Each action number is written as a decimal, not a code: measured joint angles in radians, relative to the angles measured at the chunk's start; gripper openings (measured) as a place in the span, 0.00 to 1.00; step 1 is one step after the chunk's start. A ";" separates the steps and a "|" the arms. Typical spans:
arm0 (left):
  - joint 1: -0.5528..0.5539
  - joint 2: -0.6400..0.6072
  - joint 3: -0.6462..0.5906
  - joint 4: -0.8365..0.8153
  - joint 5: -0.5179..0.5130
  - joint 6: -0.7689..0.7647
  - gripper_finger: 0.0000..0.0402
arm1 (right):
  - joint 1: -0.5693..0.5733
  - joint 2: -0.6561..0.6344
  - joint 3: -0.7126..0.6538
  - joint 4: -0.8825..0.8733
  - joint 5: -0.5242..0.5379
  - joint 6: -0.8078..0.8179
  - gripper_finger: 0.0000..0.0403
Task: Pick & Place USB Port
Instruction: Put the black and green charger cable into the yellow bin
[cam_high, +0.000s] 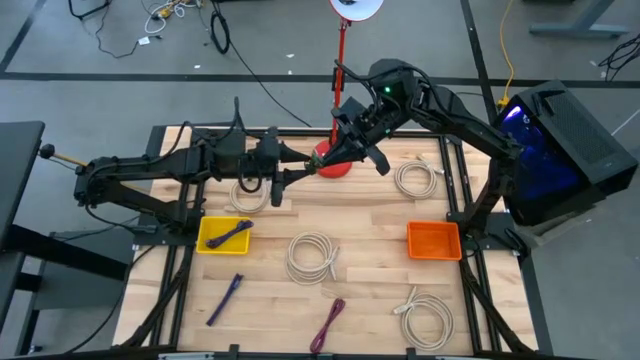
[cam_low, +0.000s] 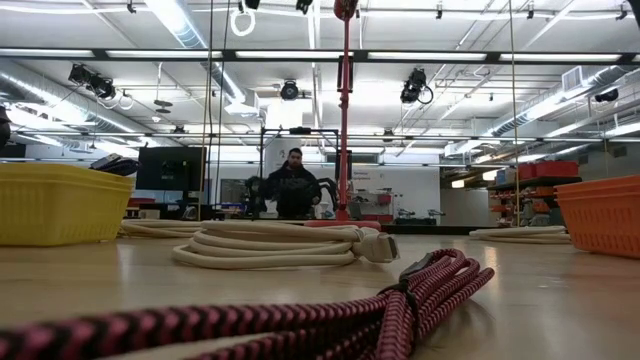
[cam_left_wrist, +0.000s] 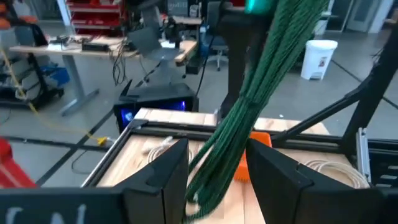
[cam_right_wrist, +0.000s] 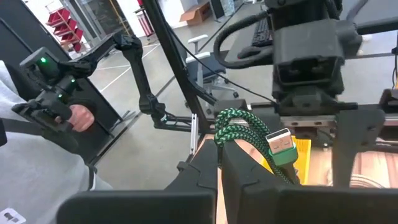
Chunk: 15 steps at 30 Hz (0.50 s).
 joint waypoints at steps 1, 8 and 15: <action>0.000 0.000 0.000 0.005 0.007 0.000 0.42 | 0.000 0.000 0.000 0.000 0.000 0.000 0.00; 0.000 0.000 0.000 0.031 0.083 -0.022 0.42 | 0.000 0.000 0.000 0.017 0.013 0.000 0.00; 0.000 0.001 0.000 0.071 0.094 -0.028 0.39 | 0.000 0.000 0.000 0.029 0.015 -0.001 0.00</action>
